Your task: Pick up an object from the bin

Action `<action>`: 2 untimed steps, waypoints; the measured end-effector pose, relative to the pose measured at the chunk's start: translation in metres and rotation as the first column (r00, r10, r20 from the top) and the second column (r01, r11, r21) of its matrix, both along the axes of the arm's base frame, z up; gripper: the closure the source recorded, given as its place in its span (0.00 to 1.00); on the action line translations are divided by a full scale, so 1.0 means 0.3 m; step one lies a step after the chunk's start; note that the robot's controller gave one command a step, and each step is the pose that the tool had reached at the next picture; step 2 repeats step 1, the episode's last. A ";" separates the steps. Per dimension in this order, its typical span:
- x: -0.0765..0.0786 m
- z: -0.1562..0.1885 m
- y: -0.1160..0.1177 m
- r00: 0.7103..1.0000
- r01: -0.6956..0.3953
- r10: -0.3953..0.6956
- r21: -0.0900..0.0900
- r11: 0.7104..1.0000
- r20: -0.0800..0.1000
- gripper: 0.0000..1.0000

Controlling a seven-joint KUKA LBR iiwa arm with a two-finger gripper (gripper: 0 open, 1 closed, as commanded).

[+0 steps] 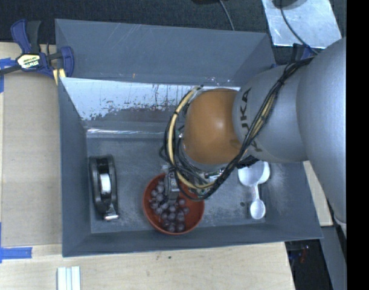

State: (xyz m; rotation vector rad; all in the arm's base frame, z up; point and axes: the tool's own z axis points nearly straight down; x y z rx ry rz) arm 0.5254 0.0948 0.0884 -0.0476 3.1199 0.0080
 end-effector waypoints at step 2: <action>-0.004 0.052 0.000 1.000 0.001 -0.001 0.001 1.000 -0.002 1.00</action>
Offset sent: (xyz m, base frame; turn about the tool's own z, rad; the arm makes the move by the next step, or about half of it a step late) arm -0.0008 0.0002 0.0772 0.0009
